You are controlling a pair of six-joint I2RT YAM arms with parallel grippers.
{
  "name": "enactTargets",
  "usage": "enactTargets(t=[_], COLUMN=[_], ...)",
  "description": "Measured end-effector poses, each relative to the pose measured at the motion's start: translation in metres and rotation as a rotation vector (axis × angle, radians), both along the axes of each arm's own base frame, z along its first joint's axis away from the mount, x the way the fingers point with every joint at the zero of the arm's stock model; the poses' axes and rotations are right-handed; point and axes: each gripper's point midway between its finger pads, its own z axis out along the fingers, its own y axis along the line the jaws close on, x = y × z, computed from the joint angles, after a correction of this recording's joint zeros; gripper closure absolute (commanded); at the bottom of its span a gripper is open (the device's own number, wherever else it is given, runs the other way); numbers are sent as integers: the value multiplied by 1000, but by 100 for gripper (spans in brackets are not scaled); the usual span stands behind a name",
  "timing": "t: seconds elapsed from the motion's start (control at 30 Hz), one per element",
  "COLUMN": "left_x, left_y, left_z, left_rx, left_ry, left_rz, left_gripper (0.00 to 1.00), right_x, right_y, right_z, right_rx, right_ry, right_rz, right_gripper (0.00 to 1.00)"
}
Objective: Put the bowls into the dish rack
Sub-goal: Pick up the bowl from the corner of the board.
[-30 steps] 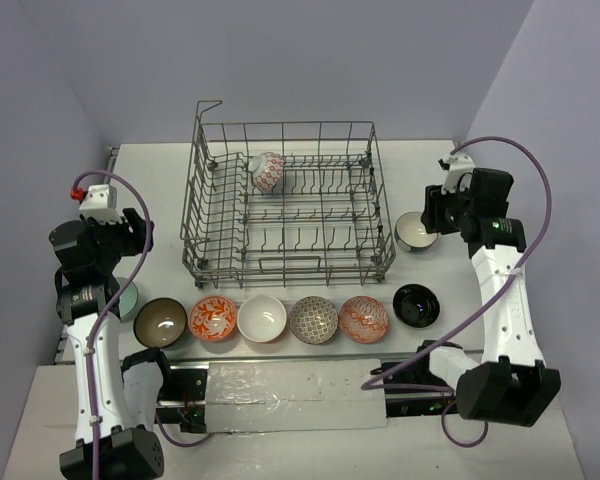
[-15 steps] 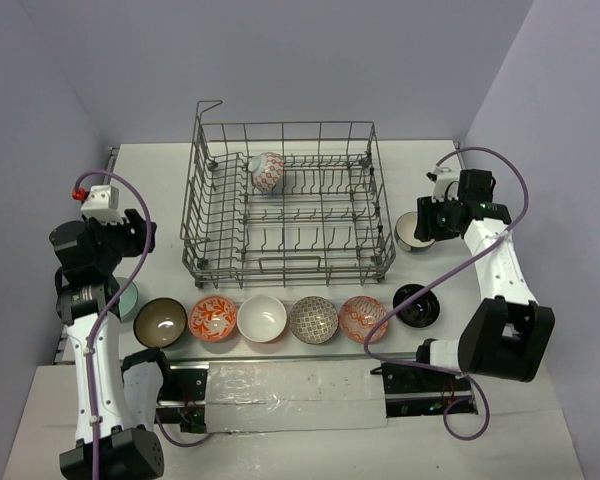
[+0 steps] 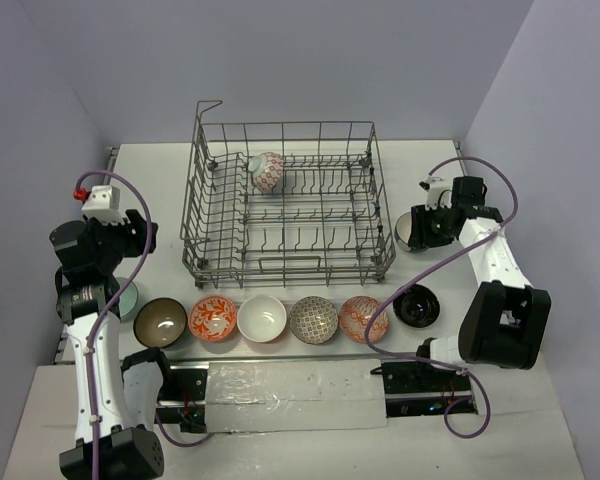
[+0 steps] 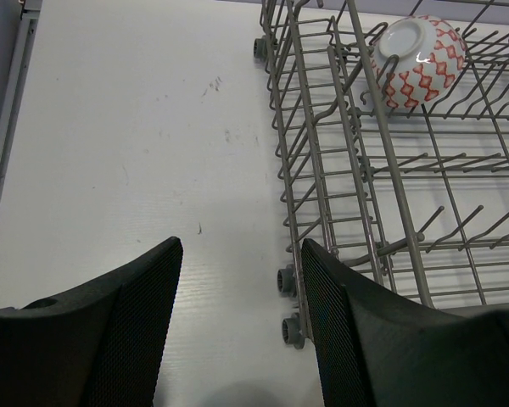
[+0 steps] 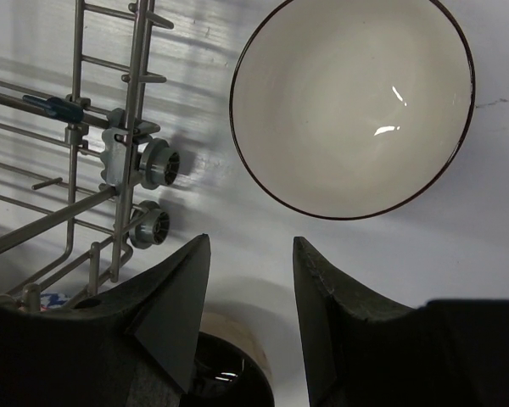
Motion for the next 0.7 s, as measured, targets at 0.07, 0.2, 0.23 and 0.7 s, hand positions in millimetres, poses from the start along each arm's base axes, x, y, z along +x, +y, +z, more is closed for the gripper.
enactTargets(t=[0.07, 0.2, 0.23, 0.7], left_x=[0, 0, -1, -1], left_y=[-1, -1, -1, -2], left_z=[0, -3, -4, -7], left_rx=[-1, -3, -4, -8], left_ry=[0, 6, 8, 14], left_rz=[-3, -4, -5, -10], left_gripper=[36, 35, 35, 35], right_x=[0, -2, -2, 4], right_y=[1, 2, 3, 11], right_z=[-2, -6, -7, -19], right_rx=[3, 8, 10, -14], right_ry=[6, 10, 13, 33], right_rz=[5, 16, 18, 55], right_gripper=[48, 48, 48, 48])
